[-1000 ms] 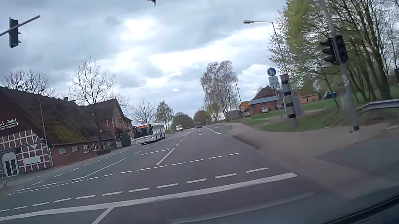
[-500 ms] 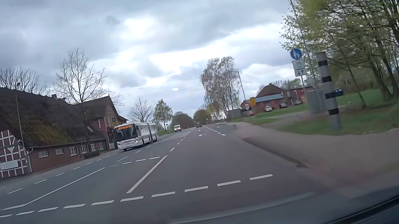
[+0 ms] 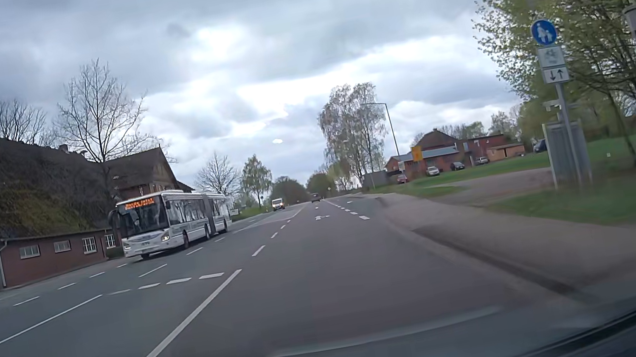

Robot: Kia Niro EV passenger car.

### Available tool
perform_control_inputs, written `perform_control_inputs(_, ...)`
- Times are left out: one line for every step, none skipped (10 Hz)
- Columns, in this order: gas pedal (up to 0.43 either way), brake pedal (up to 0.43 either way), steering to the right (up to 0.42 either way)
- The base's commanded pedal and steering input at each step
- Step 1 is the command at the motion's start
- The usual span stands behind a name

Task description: Follow the waypoints while adhering to traffic rules and regulations

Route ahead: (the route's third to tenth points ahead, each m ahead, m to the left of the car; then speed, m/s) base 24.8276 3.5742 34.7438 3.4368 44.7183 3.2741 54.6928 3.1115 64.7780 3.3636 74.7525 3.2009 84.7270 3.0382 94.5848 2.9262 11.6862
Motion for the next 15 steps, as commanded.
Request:
perform_control_inputs(0.098, 0.0, 0.001)
perform_control_inputs(0.098, 0.0, 0.002)
perform_control_inputs(0.098, 0.0, 0.003)
perform_control_inputs(0.098, 0.0, 0.002)
perform_control_inputs(0.098, 0.0, 0.002)
perform_control_inputs(0.098, 0.0, 0.002)
perform_control_inputs(0.098, 0.0, 0.002)
perform_control_inputs(0.098, 0.0, 0.002)
perform_control_inputs(0.098, 0.0, 0.003)
perform_control_inputs(0.098, 0.0, 0.003)
perform_control_inputs(0.098, 0.0, 0.004)
perform_control_inputs(0.098, 0.0, 0.005)
perform_control_inputs(0.098, 0.0, 0.007)
perform_control_inputs(0.098, 0.0, 0.009)
perform_control_inputs(0.098, 0.0, 0.01)
